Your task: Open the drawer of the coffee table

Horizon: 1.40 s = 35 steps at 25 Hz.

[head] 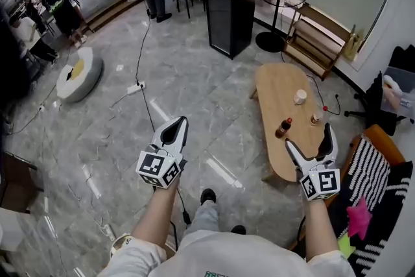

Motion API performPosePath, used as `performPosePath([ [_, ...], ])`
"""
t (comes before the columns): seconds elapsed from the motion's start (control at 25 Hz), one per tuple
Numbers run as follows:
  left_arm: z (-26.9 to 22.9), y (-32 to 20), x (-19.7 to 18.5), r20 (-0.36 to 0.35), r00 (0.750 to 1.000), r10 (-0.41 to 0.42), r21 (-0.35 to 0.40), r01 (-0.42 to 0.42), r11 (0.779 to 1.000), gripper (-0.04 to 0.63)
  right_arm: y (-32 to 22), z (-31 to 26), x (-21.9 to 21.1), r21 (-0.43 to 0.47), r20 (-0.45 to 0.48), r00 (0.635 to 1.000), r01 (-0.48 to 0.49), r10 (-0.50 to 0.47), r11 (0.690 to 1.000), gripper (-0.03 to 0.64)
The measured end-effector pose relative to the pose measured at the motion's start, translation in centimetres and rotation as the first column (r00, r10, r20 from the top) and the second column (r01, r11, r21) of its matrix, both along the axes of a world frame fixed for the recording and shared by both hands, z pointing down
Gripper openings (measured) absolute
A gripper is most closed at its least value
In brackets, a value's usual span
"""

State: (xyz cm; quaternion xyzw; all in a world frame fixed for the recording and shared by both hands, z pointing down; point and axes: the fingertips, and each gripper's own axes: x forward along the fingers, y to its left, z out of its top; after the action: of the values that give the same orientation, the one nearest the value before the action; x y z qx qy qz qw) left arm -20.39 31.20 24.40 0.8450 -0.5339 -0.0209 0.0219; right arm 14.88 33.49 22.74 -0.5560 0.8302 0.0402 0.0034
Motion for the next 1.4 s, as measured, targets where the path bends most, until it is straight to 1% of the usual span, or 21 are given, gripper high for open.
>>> performPosePath([
  [0.16, -0.1, -5.7, -3.3, -0.006, 1.0, 0.015, 0.001, -0.015, 1.0, -0.002, -4.8, -0.3, -3.4, -0.007, -0.012, 1.0, -0.022, 0.022, 1.0, 0.589],
  [0.32, -1.1, -11.0, -6.7, -0.01, 1.0, 0.029, 0.009, -0.029, 1.0, -0.002, -9.2, -1.0, -6.5, 0.001, -0.002, 0.999, -0.048, 0.048, 0.999, 0.589],
  [0.52, -1.7, -15.5, -9.2, -0.006, 0.998, 0.059, 0.025, -0.059, 0.998, -0.002, -12.8, -1.2, -9.6, 0.003, -0.013, 0.998, -0.063, 0.063, 0.998, 0.589],
  [0.76, -1.1, -19.3, -10.2, -0.018, 0.997, 0.074, 0.013, -0.074, 0.997, -0.002, -16.2, -0.9, -11.5, -0.019, -0.032, 0.998, -0.054, 0.053, 0.998, 0.589],
  [0.96, -0.8, -22.9, -10.6, 0.004, 0.997, 0.073, 0.004, -0.073, 0.997, -0.002, -20.6, -0.1, -12.2, -0.022, -0.019, 0.999, -0.035, 0.035, 0.999, 0.589],
  [1.12, -0.5, -26.9, -11.1, 0.027, 0.998, 0.054, 0.0, -0.054, 0.999, -0.002, -25.6, 0.7, -12.7, -0.024, -0.004, 1.0, -0.006, 0.005, 1.0, 0.589],
  [1.4, -0.4, -35.5, -12.3, 0.066, 0.998, 0.009, -0.009, -0.008, 1.0, -0.002, -36.4, 1.5, -14.4, -0.021, 0.021, 0.998, 0.061, -0.061, 0.998, 0.589],
])
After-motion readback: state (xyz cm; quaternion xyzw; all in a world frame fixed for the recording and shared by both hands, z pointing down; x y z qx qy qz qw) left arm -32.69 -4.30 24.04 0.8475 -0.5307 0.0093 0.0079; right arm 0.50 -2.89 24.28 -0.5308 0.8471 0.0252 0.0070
